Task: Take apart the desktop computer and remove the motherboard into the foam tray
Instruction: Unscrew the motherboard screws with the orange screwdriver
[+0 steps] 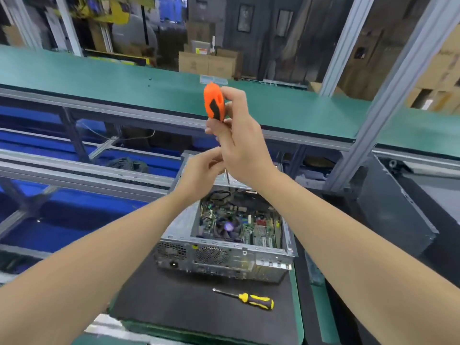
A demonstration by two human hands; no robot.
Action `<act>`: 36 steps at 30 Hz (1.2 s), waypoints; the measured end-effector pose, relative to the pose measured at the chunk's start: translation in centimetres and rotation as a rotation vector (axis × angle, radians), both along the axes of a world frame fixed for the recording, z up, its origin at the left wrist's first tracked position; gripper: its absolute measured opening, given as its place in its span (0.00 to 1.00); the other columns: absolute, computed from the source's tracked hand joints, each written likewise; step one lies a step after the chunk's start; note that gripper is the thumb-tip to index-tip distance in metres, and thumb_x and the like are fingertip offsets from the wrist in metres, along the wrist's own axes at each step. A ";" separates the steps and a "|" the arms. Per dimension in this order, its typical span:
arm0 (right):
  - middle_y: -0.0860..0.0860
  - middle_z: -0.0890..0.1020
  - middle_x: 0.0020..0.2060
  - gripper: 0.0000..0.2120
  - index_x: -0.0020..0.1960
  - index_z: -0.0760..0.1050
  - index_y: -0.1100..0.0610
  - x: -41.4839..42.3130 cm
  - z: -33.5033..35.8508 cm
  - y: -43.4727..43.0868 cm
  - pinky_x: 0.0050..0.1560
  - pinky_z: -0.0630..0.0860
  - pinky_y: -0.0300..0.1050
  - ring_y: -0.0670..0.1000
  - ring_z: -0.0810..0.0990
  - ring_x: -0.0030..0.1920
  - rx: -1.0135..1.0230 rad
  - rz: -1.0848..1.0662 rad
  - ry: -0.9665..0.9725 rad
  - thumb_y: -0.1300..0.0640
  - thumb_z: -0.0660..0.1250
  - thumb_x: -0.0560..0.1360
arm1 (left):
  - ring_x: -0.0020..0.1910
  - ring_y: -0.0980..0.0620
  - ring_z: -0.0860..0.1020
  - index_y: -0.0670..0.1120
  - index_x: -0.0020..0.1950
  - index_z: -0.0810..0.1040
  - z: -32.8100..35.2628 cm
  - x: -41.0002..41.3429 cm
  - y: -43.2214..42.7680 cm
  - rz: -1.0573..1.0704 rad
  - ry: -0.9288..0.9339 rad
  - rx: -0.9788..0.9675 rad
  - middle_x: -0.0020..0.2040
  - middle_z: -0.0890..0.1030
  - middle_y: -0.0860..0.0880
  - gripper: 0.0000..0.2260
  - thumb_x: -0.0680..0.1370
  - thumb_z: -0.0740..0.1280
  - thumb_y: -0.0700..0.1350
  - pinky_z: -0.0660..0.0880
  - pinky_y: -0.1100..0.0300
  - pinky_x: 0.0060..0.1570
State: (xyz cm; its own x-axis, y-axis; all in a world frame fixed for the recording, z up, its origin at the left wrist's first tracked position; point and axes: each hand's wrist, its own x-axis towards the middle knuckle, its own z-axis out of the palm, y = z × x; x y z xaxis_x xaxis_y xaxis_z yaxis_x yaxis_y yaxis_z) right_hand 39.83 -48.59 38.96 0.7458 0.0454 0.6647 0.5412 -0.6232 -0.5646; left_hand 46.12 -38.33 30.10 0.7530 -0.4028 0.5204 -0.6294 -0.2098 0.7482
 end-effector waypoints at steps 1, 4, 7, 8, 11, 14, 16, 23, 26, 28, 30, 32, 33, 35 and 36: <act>0.50 0.79 0.51 0.19 0.72 0.63 0.57 1.4 0.0 -0.1 0.52 0.80 0.59 0.58 0.83 0.48 0.002 -0.020 0.017 0.60 0.62 0.83 | 0.36 0.69 0.78 0.59 0.39 0.75 -0.1 1.9 0.5 -0.010 0.012 0.023 0.35 0.81 0.68 0.13 0.79 0.64 0.43 0.70 0.76 0.36; 0.53 0.79 0.51 0.18 0.71 0.62 0.54 5.1 0.3 -0.4 0.51 0.81 0.60 0.57 0.84 0.46 0.062 -0.071 0.043 0.61 0.63 0.84 | 0.47 0.49 0.84 0.49 0.50 0.84 -1.1 7.9 1.3 -0.062 0.114 0.039 0.45 0.87 0.52 0.06 0.82 0.68 0.40 0.81 0.51 0.52; 0.52 0.78 0.50 0.18 0.72 0.63 0.54 8.0 0.0 -0.5 0.50 0.81 0.62 0.54 0.84 0.42 0.101 -0.111 0.040 0.61 0.62 0.84 | 0.48 0.45 0.84 0.48 0.53 0.84 -1.6 11.2 1.5 -0.131 0.131 0.054 0.45 0.86 0.48 0.06 0.82 0.68 0.39 0.81 0.43 0.55; 0.52 0.78 0.51 0.18 0.72 0.63 0.53 8.8 -0.1 -0.6 0.49 0.82 0.62 0.53 0.84 0.42 0.112 -0.121 0.046 0.61 0.62 0.84 | 0.47 0.45 0.84 0.48 0.53 0.84 -1.8 12.0 1.5 -0.154 0.135 0.063 0.45 0.86 0.48 0.07 0.82 0.68 0.39 0.81 0.42 0.55; 0.51 0.78 0.51 0.17 0.71 0.63 0.53 10.7 -0.7 -1.0 0.47 0.83 0.62 0.51 0.85 0.40 0.144 -0.140 0.068 0.60 0.62 0.84 | 0.46 0.45 0.84 0.51 0.51 0.83 -2.7 13.8 1.5 -0.196 0.164 0.080 0.43 0.85 0.48 0.08 0.82 0.68 0.39 0.81 0.43 0.54; 0.51 0.79 0.50 0.16 0.70 0.63 0.51 12.0 -1.6 -1.4 0.47 0.83 0.61 0.51 0.86 0.40 0.144 -0.141 0.091 0.60 0.62 0.85 | 0.46 0.48 0.84 0.52 0.49 0.83 -3.7 14.5 1.4 -0.220 0.204 0.069 0.43 0.85 0.48 0.09 0.82 0.67 0.39 0.82 0.47 0.54; 0.51 0.79 0.49 0.16 0.70 0.63 0.51 12.5 -2.2 -1.7 0.46 0.83 0.61 0.51 0.86 0.41 0.134 -0.143 0.097 0.59 0.62 0.85 | 0.46 0.50 0.83 0.51 0.51 0.83 -4.3 14.7 1.2 -0.229 0.212 0.064 0.44 0.85 0.47 0.09 0.82 0.67 0.39 0.82 0.49 0.53; 0.49 0.81 0.49 0.17 0.70 0.63 0.50 13.5 -4.0 -2.5 0.48 0.83 0.60 0.49 0.86 0.42 0.136 -0.119 0.134 0.58 0.63 0.84 | 0.48 0.52 0.85 0.54 0.53 0.83 -5.9 14.9 1.2 -0.220 0.273 0.097 0.46 0.86 0.50 0.07 0.83 0.68 0.42 0.82 0.51 0.55; 0.47 0.81 0.48 0.21 0.73 0.62 0.47 14.2 -5.1 -2.6 0.46 0.83 0.52 0.48 0.85 0.41 0.127 -0.098 0.172 0.59 0.64 0.84 | 0.49 0.49 0.85 0.55 0.56 0.82 -6.2 15.0 1.2 -0.221 0.288 0.102 0.47 0.87 0.50 0.06 0.83 0.67 0.45 0.82 0.51 0.54; 0.48 0.80 0.47 0.25 0.76 0.61 0.43 14.9 -5.8 -2.7 0.43 0.81 0.42 0.49 0.84 0.41 0.121 -0.095 0.196 0.59 0.64 0.84 | 0.50 0.49 0.85 0.52 0.58 0.81 -6.4 15.3 1.1 -0.224 0.314 0.087 0.48 0.86 0.50 0.06 0.83 0.67 0.45 0.82 0.51 0.54; 0.49 0.80 0.47 0.25 0.76 0.61 0.43 15.6 -6.5 -2.7 0.41 0.79 0.39 0.50 0.84 0.40 0.123 -0.114 0.212 0.58 0.64 0.84 | 0.50 0.50 0.85 0.51 0.58 0.80 -6.6 15.5 1.0 -0.217 0.338 0.125 0.49 0.86 0.50 0.07 0.82 0.68 0.44 0.82 0.54 0.52; 0.51 0.80 0.46 0.23 0.75 0.61 0.44 16.3 -7.1 -2.9 0.42 0.82 0.45 0.50 0.84 0.39 0.127 -0.137 0.225 0.58 0.64 0.84 | 0.46 0.51 0.85 0.51 0.53 0.80 -7.0 15.3 0.9 -0.114 0.338 0.175 0.45 0.86 0.51 0.10 0.78 0.67 0.37 0.83 0.56 0.46; 0.51 0.80 0.45 0.22 0.74 0.62 0.45 16.5 -7.5 -2.9 0.43 0.82 0.50 0.50 0.84 0.38 0.130 -0.144 0.235 0.58 0.64 0.84 | 0.42 0.50 0.86 0.49 0.48 0.81 -7.2 15.0 0.9 -0.033 0.338 0.178 0.41 0.86 0.51 0.11 0.75 0.65 0.34 0.84 0.55 0.42; 0.51 0.80 0.45 0.21 0.72 0.62 0.45 16.8 -8.2 -3.0 0.43 0.83 0.56 0.49 0.83 0.37 0.139 -0.150 0.250 0.59 0.64 0.84 | 0.32 0.47 0.85 0.45 0.38 0.81 -7.8 14.7 1.6 0.032 0.406 0.157 0.32 0.84 0.46 0.09 0.71 0.62 0.35 0.83 0.52 0.34; 0.51 0.80 0.45 0.20 0.71 0.62 0.44 16.9 -8.5 -3.1 0.43 0.83 0.57 0.49 0.83 0.37 0.142 -0.153 0.250 0.58 0.64 0.84 | 0.30 0.45 0.85 0.43 0.35 0.81 -8.0 14.6 1.9 -0.018 0.479 0.163 0.31 0.84 0.44 0.09 0.70 0.62 0.37 0.82 0.52 0.32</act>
